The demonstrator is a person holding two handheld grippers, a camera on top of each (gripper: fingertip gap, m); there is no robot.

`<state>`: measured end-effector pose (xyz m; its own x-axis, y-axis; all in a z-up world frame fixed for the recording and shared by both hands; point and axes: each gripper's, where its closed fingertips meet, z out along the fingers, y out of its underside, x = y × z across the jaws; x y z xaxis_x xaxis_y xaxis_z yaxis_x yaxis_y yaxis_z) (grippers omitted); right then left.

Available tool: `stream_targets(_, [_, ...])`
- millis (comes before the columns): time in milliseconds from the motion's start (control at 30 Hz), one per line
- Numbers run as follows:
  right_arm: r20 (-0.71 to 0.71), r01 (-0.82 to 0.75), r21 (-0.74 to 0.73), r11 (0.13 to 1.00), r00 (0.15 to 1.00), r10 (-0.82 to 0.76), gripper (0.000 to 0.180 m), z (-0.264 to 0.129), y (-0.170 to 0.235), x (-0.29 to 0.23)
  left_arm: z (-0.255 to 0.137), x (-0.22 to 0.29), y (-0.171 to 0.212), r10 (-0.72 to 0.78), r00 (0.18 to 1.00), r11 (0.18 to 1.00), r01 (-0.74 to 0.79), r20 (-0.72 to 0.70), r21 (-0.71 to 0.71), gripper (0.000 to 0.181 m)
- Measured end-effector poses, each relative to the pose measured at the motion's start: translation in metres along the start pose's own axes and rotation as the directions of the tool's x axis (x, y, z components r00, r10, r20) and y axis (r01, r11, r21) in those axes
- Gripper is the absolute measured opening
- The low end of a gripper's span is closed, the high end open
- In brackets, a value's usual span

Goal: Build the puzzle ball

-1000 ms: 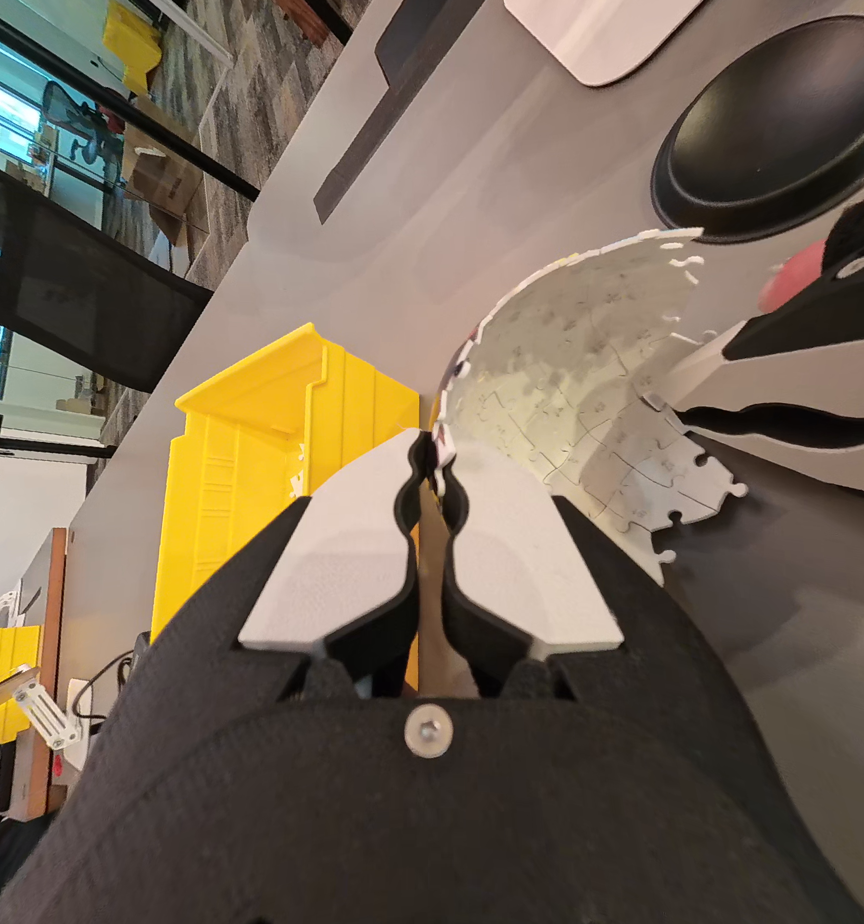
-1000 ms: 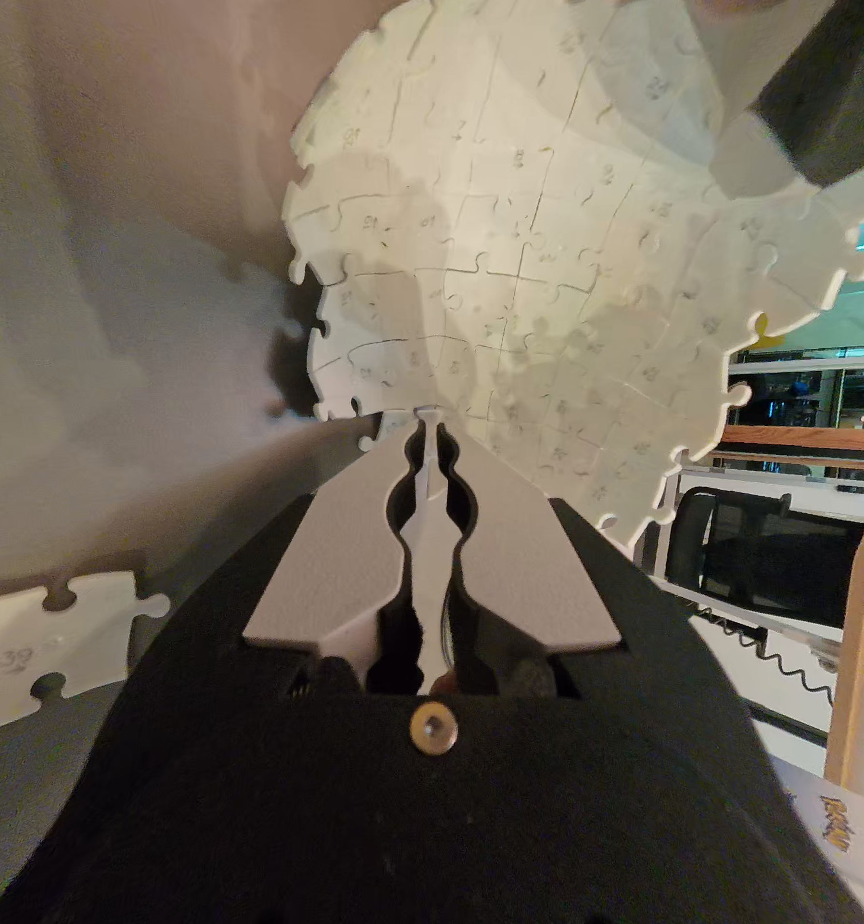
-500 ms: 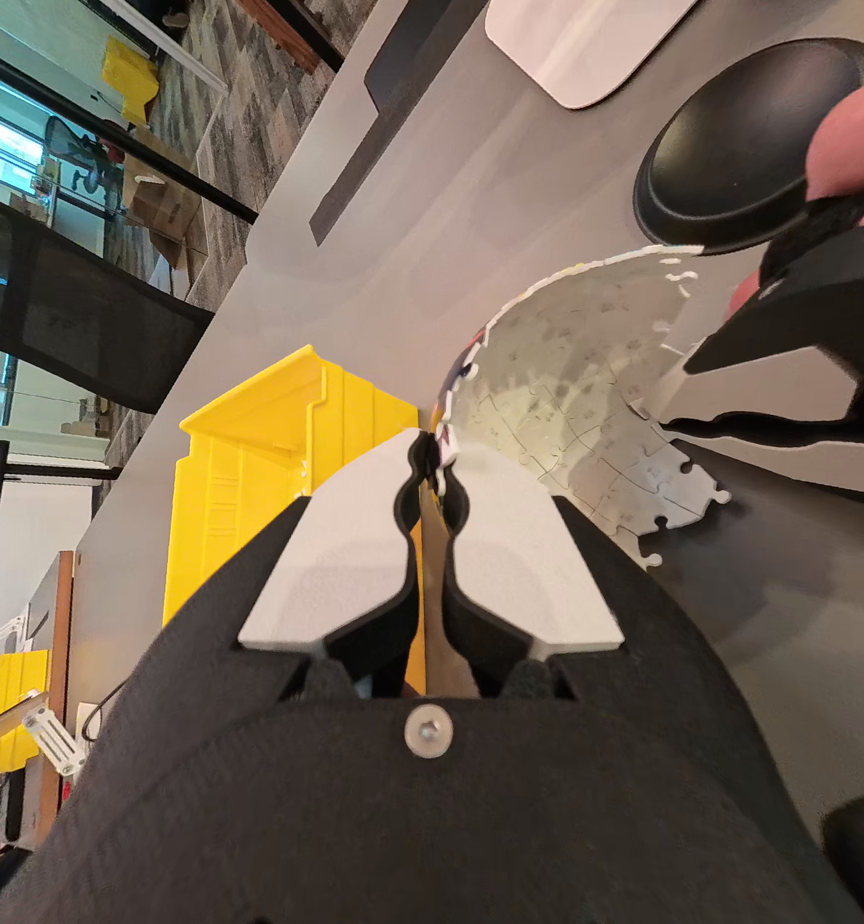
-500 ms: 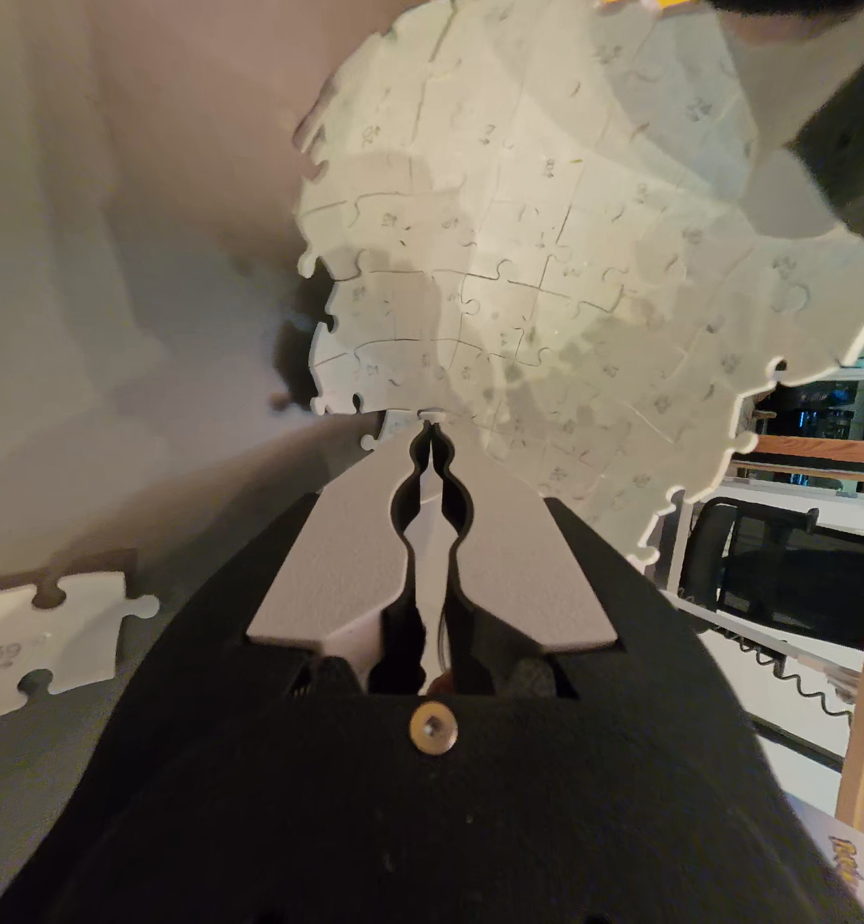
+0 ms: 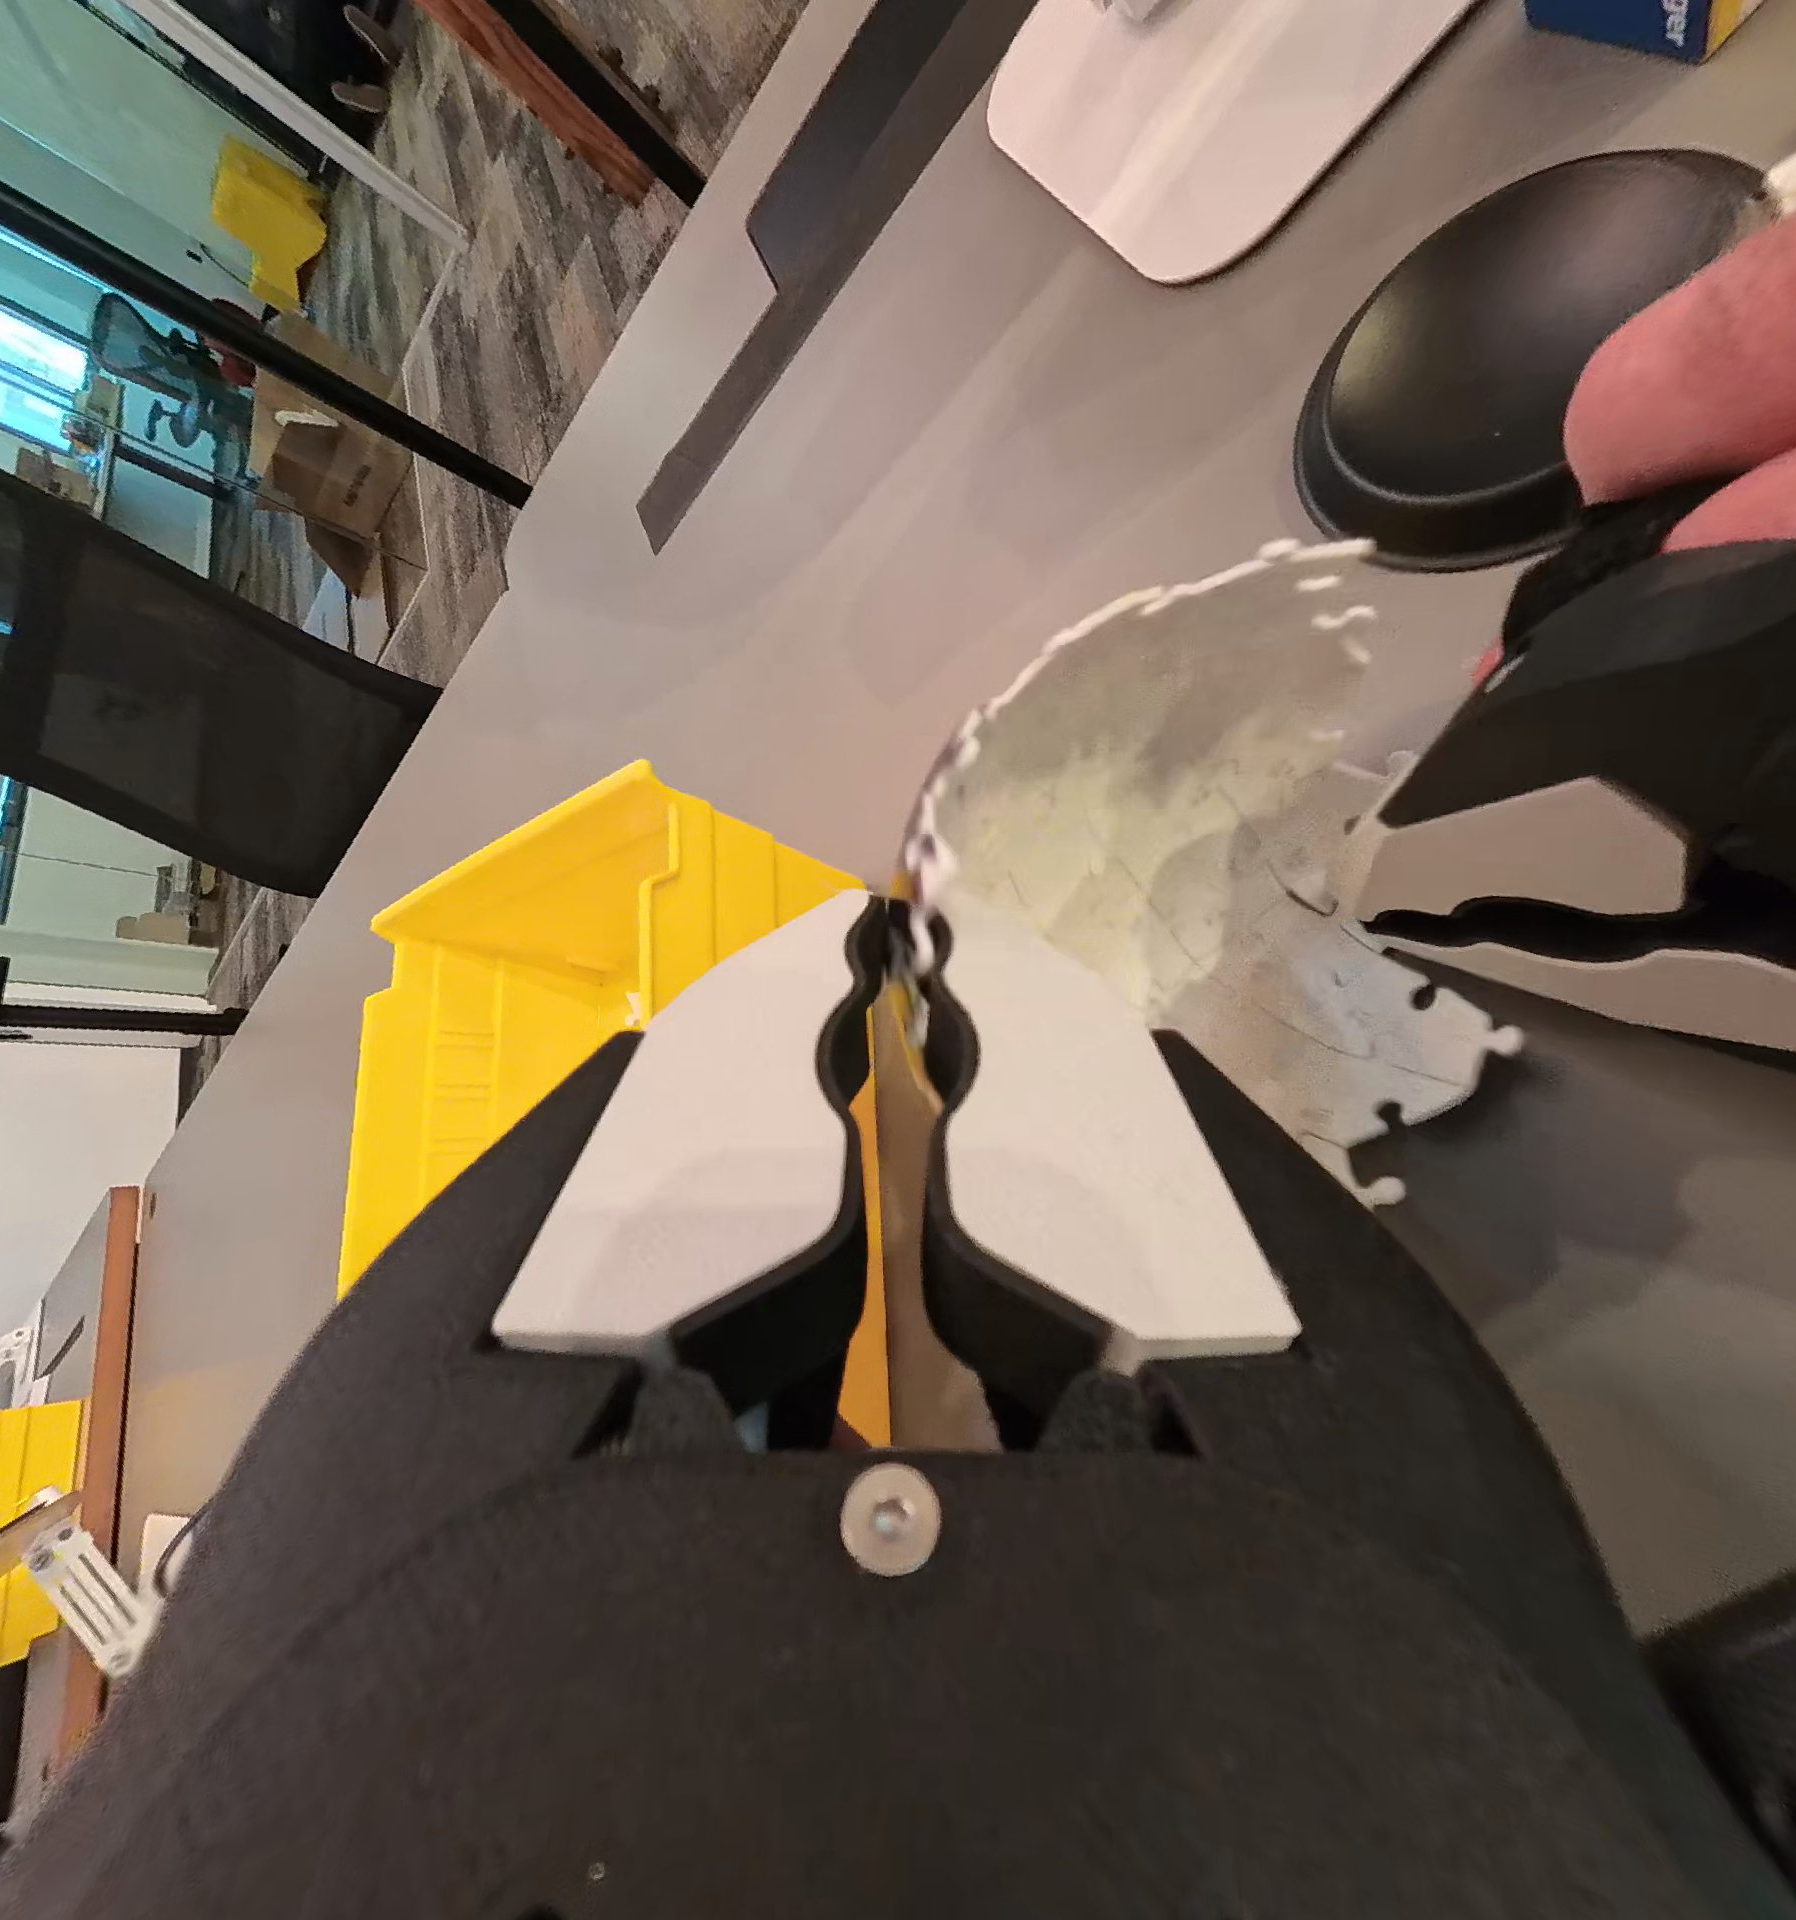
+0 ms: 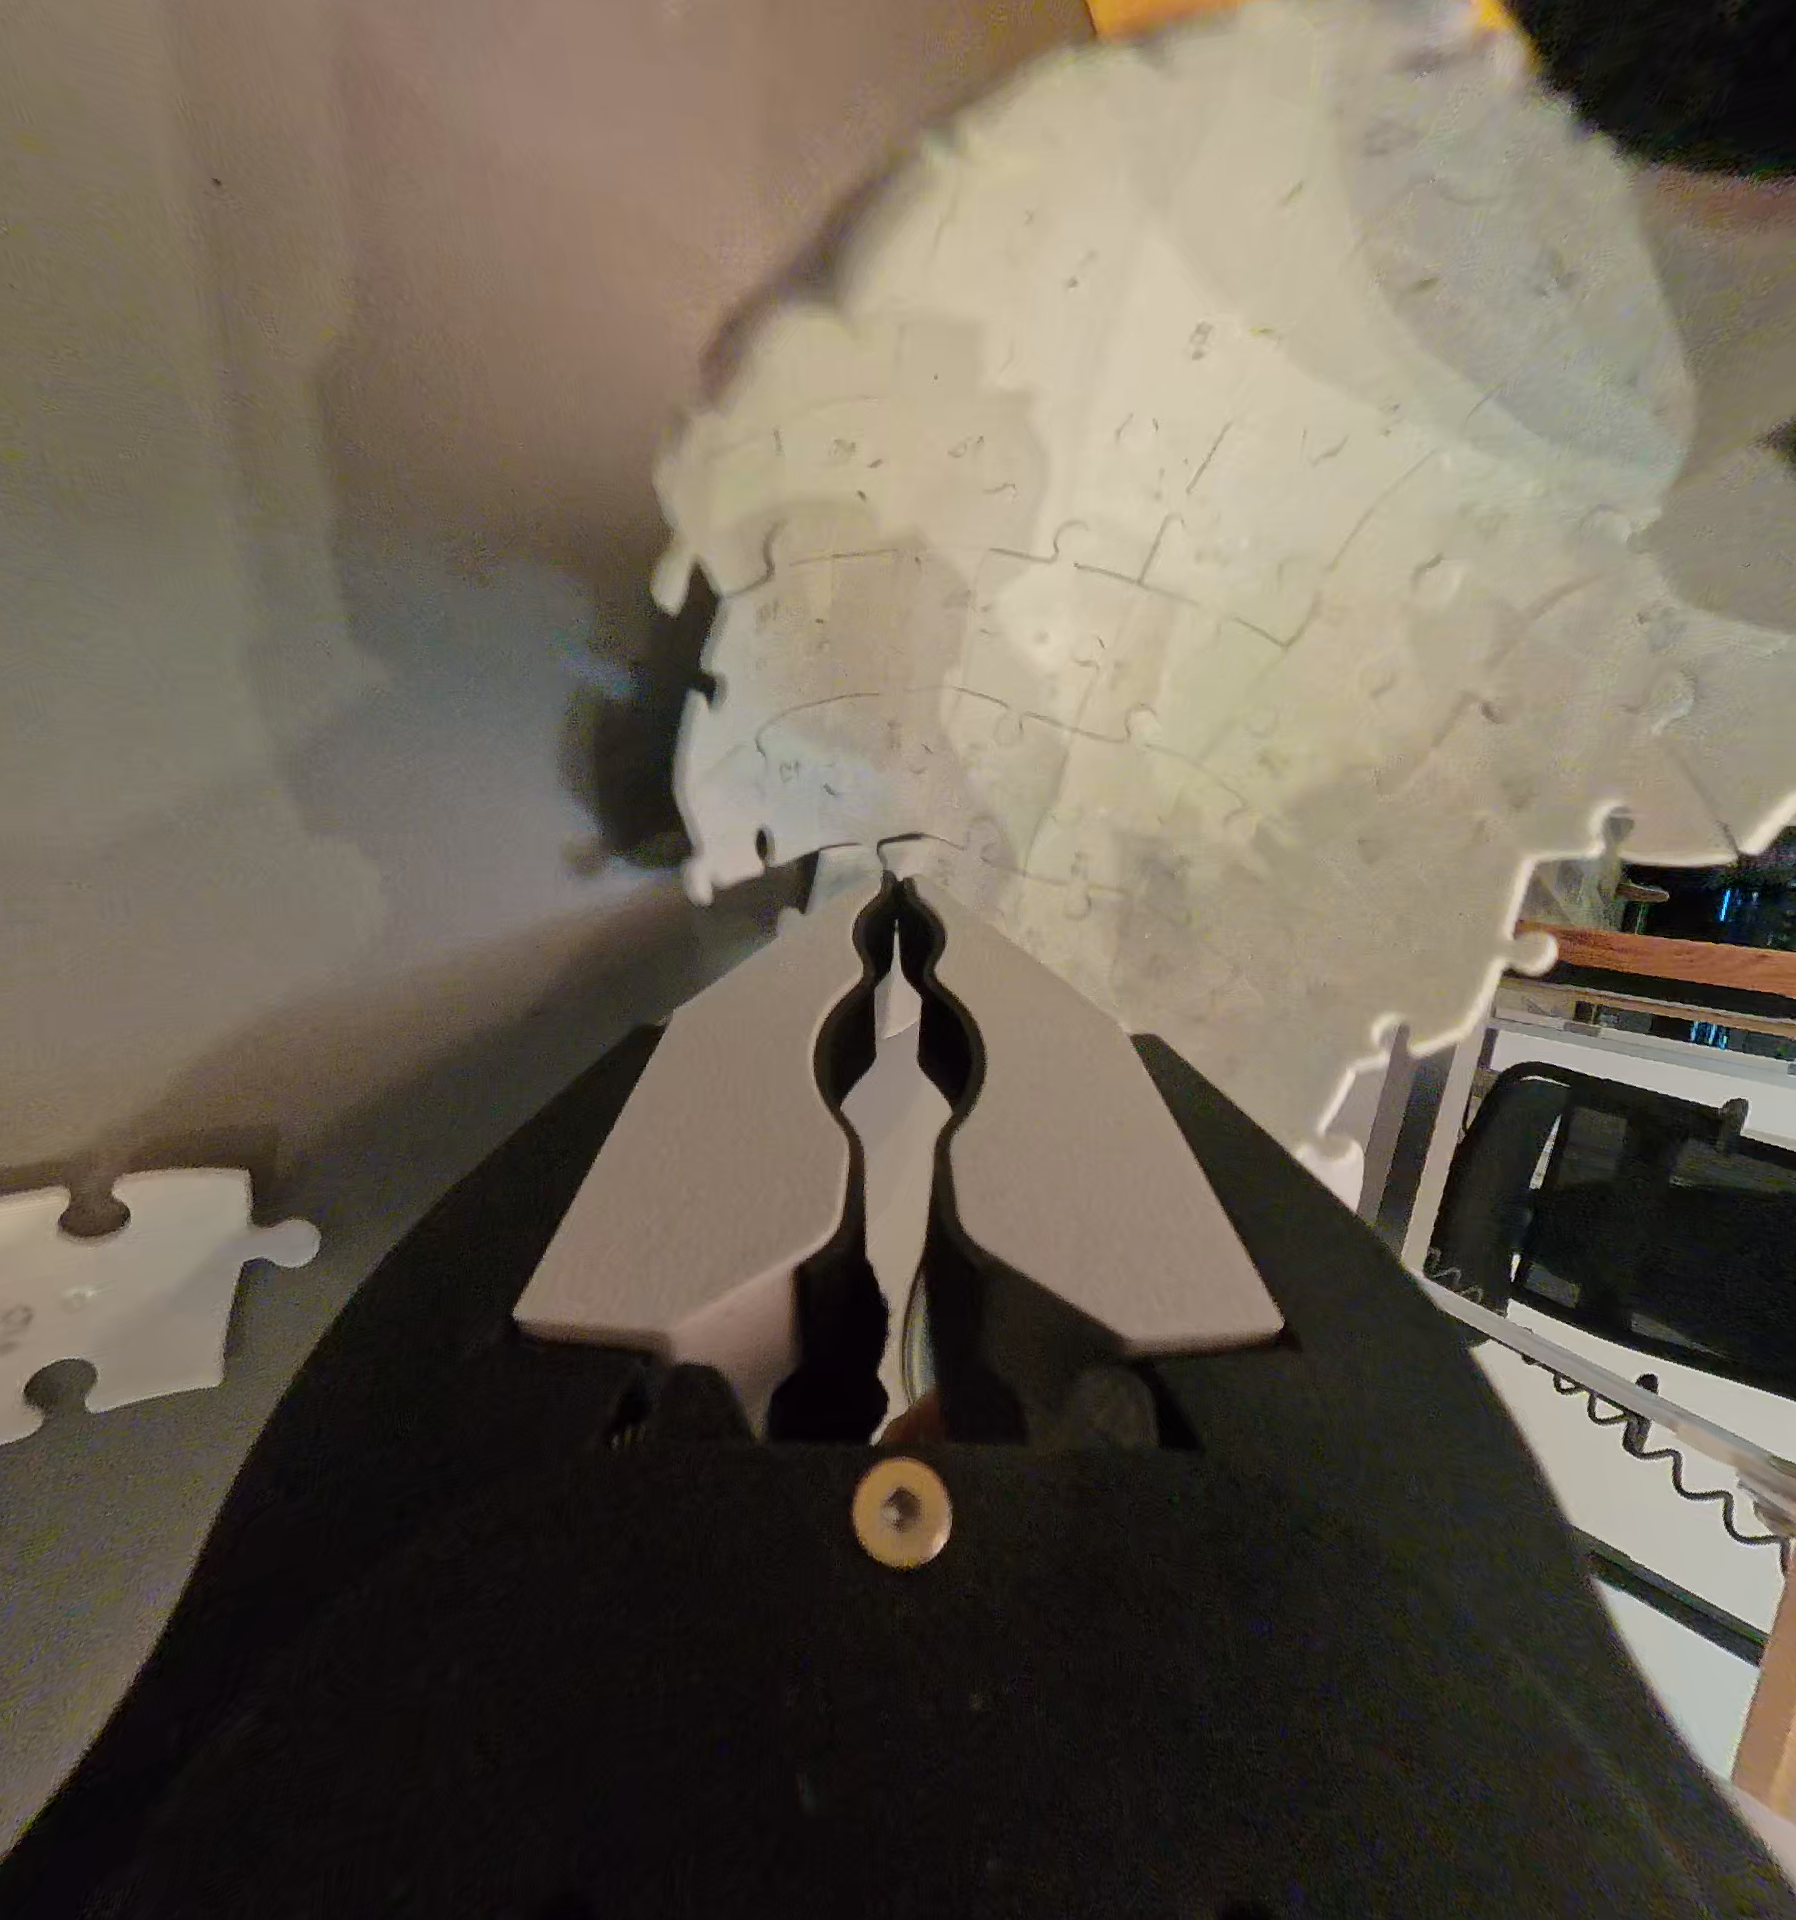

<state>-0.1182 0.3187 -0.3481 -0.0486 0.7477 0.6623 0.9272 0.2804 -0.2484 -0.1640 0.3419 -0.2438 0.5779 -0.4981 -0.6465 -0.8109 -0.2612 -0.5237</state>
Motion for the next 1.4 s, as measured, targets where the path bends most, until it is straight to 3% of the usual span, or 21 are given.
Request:
stream_targets(333, [-0.008,0.011,-0.001,1.000,1.000,-0.011,0.000,0.000,0.000,0.000,-0.006,-0.003,-0.003,-0.090,0.994,0.994,0.093,-0.059,0.056,0.011])
stream_targets(600, [-0.011,0.016,0.002,1.000,1.000,-0.016,0.000,0.000,0.000,0.000,-0.013,-0.004,0.002,-0.156,0.975,0.982,0.171,-0.159,0.081,0.031])
stream_targets(1033, [-0.020,0.035,0.000,0.999,0.999,-0.035,0.000,0.000,0.000,-0.001,-0.026,-0.023,-0.009,-0.271,0.922,0.938,0.317,-0.277,0.139,0.033])
stream_targets(1133, [-0.017,0.036,0.004,0.999,0.999,-0.036,0.000,0.000,0.000,-0.001,-0.030,-0.027,-0.006,-0.343,0.875,0.902,0.408,-0.341,0.141,0.030])
stream_targets(1400, [0.015,0.000,0.037,0.999,1.000,0.000,0.000,0.000,0.000,-0.001,-0.016,-0.012,0.022,-0.589,0.619,0.711,0.703,-0.520,0.031,0.020])
